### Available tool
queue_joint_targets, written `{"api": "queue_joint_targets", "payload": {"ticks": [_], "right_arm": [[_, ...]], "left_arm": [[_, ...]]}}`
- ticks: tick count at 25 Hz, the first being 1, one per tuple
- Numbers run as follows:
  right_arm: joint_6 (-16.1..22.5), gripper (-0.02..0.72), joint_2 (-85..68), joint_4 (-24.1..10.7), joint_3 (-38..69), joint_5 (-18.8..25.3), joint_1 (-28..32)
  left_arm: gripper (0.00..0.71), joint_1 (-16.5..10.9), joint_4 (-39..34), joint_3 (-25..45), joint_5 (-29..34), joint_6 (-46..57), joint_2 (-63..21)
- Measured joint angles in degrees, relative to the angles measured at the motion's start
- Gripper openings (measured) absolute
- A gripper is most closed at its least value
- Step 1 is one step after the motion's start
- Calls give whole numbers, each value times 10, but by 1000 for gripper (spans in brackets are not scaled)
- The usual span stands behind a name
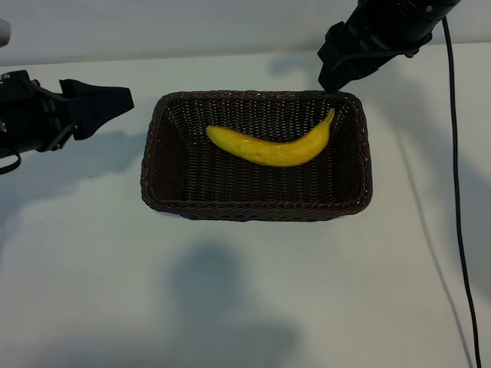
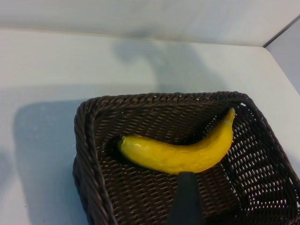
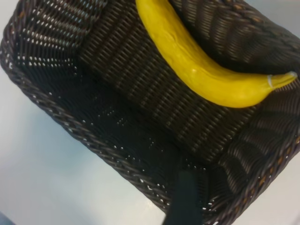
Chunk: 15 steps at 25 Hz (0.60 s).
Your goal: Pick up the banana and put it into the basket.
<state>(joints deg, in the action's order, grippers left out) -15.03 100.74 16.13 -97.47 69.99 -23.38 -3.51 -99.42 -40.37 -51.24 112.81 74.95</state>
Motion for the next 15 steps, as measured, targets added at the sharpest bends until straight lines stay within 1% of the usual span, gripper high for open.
{"api": "queue_joint_targets", "payload": {"ticks": [6,15], "right_arm": [[7,605,0,-20,0,1,0],[11,605,0,-22,0,1,0]], "left_arm": [[610,0,0,0,0,0,0],[610,0,0,0,0,0,0]]}}
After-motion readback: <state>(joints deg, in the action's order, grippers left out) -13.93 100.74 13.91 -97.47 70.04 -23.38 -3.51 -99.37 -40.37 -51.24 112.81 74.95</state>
